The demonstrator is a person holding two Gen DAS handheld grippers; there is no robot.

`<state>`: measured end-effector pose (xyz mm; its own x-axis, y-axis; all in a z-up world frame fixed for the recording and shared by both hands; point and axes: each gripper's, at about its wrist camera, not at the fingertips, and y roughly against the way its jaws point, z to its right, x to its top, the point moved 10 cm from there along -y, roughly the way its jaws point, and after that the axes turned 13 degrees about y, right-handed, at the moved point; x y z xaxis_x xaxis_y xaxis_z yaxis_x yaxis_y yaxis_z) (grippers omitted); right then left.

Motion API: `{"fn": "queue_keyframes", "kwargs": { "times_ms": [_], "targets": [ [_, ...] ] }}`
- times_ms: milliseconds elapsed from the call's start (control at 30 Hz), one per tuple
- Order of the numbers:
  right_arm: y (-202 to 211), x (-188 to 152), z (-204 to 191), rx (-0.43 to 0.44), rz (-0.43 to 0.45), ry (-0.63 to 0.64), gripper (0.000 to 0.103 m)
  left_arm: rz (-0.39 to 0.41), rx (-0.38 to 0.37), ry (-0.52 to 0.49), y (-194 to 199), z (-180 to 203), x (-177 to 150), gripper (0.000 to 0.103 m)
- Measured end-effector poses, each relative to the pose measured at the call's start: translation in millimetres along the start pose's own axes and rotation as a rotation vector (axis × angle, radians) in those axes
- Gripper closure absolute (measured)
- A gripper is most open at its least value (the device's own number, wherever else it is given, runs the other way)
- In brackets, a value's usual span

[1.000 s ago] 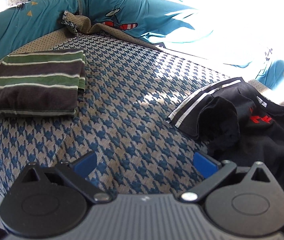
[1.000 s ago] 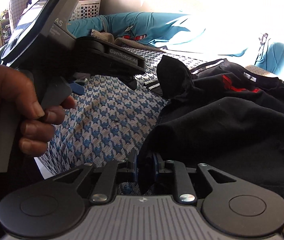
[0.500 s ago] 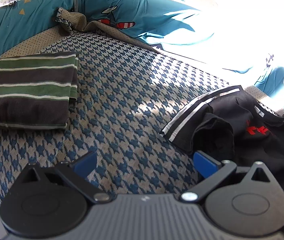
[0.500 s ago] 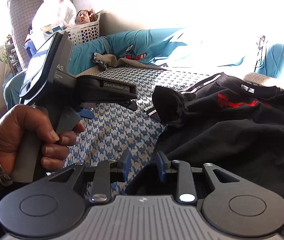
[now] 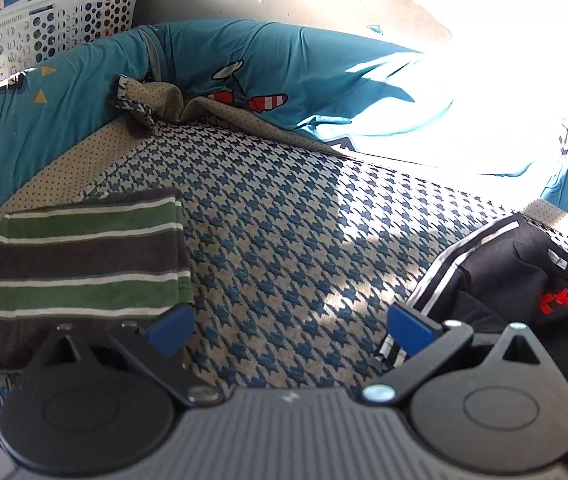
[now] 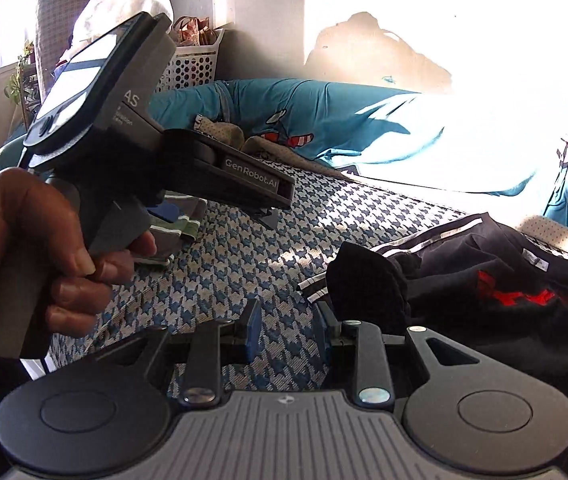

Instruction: Fold clothes

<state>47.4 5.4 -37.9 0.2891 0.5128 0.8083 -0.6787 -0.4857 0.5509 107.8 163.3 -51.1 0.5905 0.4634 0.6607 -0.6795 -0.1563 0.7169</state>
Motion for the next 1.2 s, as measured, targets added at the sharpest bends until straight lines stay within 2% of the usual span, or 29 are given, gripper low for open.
{"fn": "queue_keyframes", "kwargs": {
  "times_ms": [300,567,700,767,867,900,933,1067,1133,1200],
  "targets": [
    [-72,16,-10,-0.019,-0.039,0.055,0.070,-0.030,-0.021,0.100,-10,-22,6,0.000],
    [-121,-12,7,-0.138,-0.180,0.037,0.067,-0.059,-0.047,0.183,-12,-27,12,0.000],
    [-126,-18,17,-0.171,-0.182,-0.001,0.068,-0.067,-0.052,0.207,-12,-26,12,0.000],
    [-130,-14,14,-0.159,-0.176,0.016,0.079,-0.066,-0.058,0.223,-12,-26,13,0.000],
    [-137,-6,13,-0.148,-0.181,0.011,0.086,-0.056,-0.053,0.233,-10,-26,16,0.000],
    [-140,-2,15,-0.132,-0.173,-0.011,0.088,-0.046,-0.047,0.237,-9,-27,17,0.000],
    [-142,3,17,-0.115,-0.164,-0.035,0.096,-0.036,-0.042,0.242,-7,-29,19,0.000],
    [-153,41,27,-0.054,-0.087,-0.146,0.097,-0.003,-0.005,0.268,-4,-39,27,0.000],
    [-154,66,29,-0.055,-0.027,-0.137,0.097,0.007,0.005,0.289,-4,-45,29,0.000],
    [-155,92,31,-0.056,0.033,-0.125,0.097,0.036,-0.033,0.376,2,-55,37,0.000]
  ]
}}
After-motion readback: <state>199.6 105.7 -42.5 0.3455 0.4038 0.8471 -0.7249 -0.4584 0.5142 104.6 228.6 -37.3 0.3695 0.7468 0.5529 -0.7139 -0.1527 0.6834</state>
